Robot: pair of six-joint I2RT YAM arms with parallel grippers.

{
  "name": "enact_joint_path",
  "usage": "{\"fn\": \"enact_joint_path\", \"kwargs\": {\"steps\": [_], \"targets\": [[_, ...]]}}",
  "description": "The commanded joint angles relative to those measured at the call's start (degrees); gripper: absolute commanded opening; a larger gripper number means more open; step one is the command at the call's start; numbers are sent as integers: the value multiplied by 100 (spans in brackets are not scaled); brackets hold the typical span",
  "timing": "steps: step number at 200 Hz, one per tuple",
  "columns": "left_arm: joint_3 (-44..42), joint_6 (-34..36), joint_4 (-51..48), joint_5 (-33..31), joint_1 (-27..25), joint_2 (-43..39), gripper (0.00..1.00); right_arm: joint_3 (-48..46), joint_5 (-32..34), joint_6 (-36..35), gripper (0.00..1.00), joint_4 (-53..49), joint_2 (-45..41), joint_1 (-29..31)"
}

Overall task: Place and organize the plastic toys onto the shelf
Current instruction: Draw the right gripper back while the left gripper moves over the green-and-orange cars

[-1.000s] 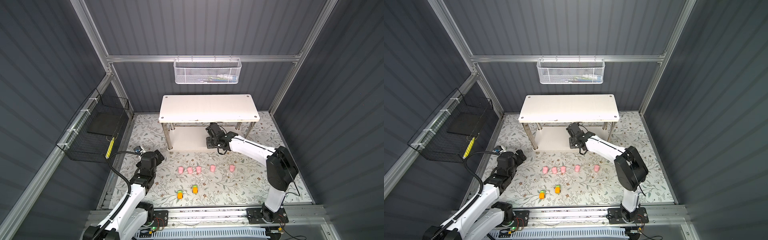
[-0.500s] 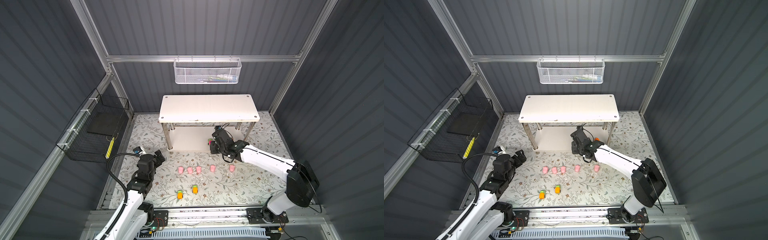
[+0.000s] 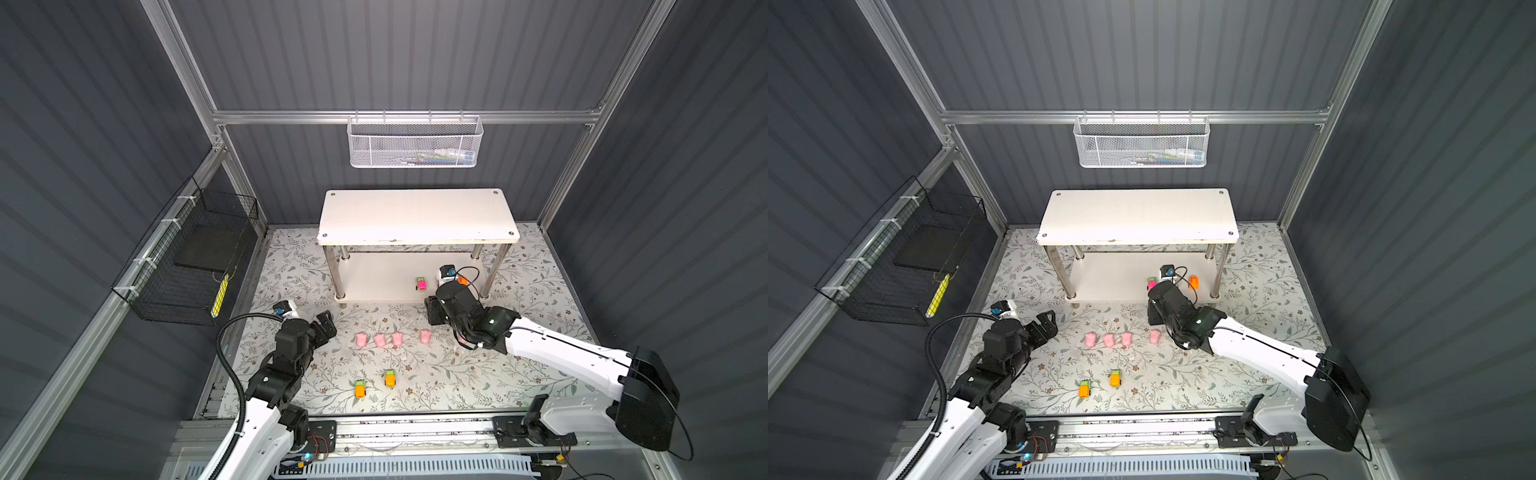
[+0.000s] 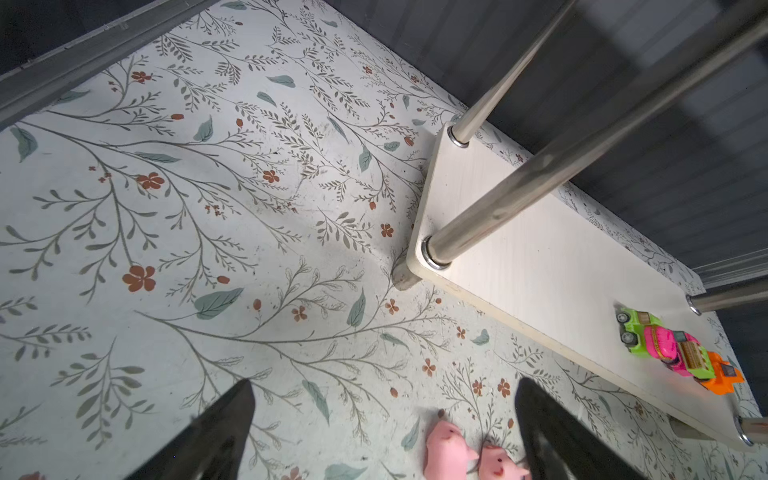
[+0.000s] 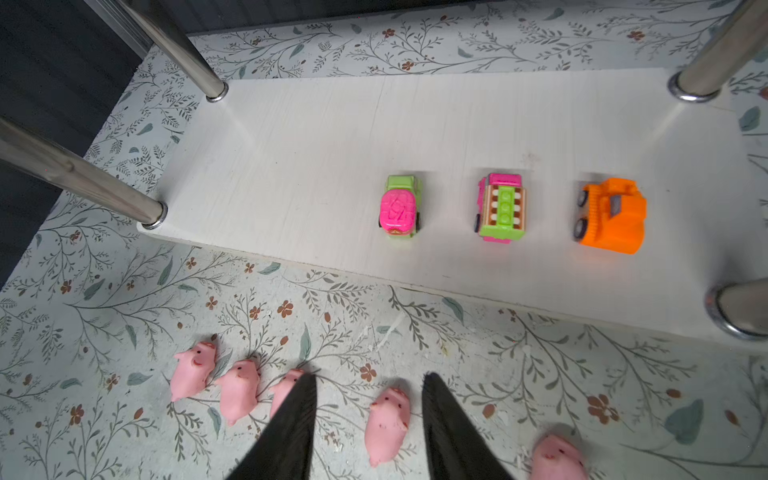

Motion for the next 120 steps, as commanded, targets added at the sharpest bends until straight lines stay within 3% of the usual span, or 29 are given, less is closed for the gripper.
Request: {"fn": "enact_joint_path", "kwargs": {"steps": [1,54,85,120], "targets": [[255,41,-674,279,-48,-174,98,-183,444,141,45,198,-234,83],[-24,-140,-944,737,-169,-431,98,-395,592,185,46,97,-421,124],[-53,-124,-743,971,-354,-183,98,-500,604,225,47,30,-509,124],[38,-32,-869,619,-1129,145,98,-592,613,268,47,19,-608,124]]}}
